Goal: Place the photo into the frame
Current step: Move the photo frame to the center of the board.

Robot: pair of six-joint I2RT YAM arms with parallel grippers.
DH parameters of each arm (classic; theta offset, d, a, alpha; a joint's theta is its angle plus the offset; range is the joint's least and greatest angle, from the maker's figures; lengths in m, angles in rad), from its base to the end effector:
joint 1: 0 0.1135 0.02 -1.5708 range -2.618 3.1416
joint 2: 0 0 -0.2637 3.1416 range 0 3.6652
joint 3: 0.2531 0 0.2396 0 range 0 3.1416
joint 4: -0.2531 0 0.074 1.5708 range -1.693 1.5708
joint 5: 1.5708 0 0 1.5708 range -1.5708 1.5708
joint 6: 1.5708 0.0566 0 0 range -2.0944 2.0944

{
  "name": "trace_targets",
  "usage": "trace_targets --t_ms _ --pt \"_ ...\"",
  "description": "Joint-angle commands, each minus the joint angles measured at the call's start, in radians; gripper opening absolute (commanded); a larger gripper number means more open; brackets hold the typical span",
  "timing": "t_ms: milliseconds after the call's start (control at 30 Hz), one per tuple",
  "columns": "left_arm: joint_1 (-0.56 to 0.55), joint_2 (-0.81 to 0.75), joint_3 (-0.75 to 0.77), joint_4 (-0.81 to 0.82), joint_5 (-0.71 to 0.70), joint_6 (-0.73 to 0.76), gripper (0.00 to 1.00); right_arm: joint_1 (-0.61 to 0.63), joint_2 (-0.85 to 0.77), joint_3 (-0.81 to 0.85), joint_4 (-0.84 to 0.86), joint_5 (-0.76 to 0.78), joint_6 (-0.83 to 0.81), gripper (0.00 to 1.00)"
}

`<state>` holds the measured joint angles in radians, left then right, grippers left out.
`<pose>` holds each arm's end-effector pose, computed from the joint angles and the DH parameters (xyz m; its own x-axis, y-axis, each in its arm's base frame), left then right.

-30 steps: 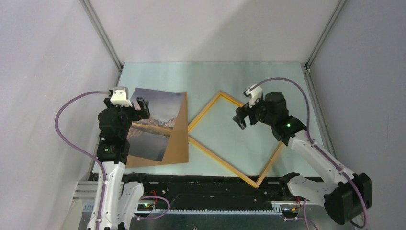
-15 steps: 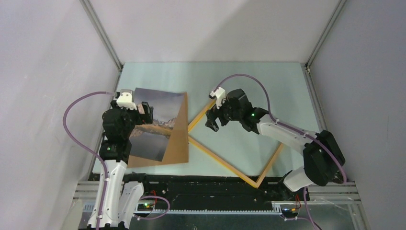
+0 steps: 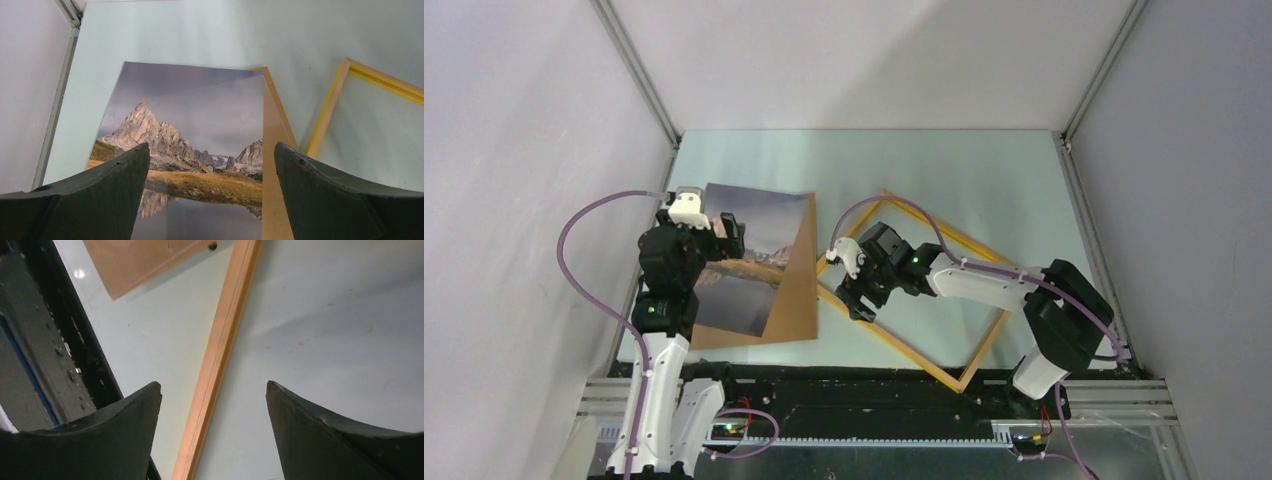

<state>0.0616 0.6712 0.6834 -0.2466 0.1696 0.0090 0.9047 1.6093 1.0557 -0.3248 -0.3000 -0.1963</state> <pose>0.1712 0.0010 0.3102 -0.2309 -0.0053 -0.9730 0.1053 0.9940 -0.0304 0.1974 0.2783 0.2075 -0.2973 -0.6798 -0.6705 -0.9438 0.3155 0.0986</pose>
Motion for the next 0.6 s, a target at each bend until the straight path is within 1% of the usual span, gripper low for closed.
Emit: trace_targets --t_ms 0,167,333,467,533,567 --pt "0.008 -0.019 -0.001 0.025 0.012 0.017 0.98 0.039 0.044 0.028 -0.055 0.027 -0.017 0.80" --pt "0.009 -0.022 -0.004 0.026 0.015 0.018 0.98 0.096 0.096 0.021 -0.031 0.105 -0.018 0.78" --pt "0.009 -0.019 -0.004 0.026 0.016 0.016 0.98 0.117 0.145 0.020 -0.016 0.163 -0.010 0.75" --pt "0.009 -0.020 -0.004 0.029 0.018 0.017 0.98 0.119 0.173 0.020 -0.001 0.195 -0.003 0.69" --pt "0.009 -0.021 -0.004 0.029 0.018 0.017 0.98 0.120 0.181 0.020 0.009 0.217 -0.001 0.63" --pt "0.009 -0.020 -0.004 0.030 0.018 0.018 0.98 0.120 0.183 0.020 0.011 0.230 0.000 0.62"
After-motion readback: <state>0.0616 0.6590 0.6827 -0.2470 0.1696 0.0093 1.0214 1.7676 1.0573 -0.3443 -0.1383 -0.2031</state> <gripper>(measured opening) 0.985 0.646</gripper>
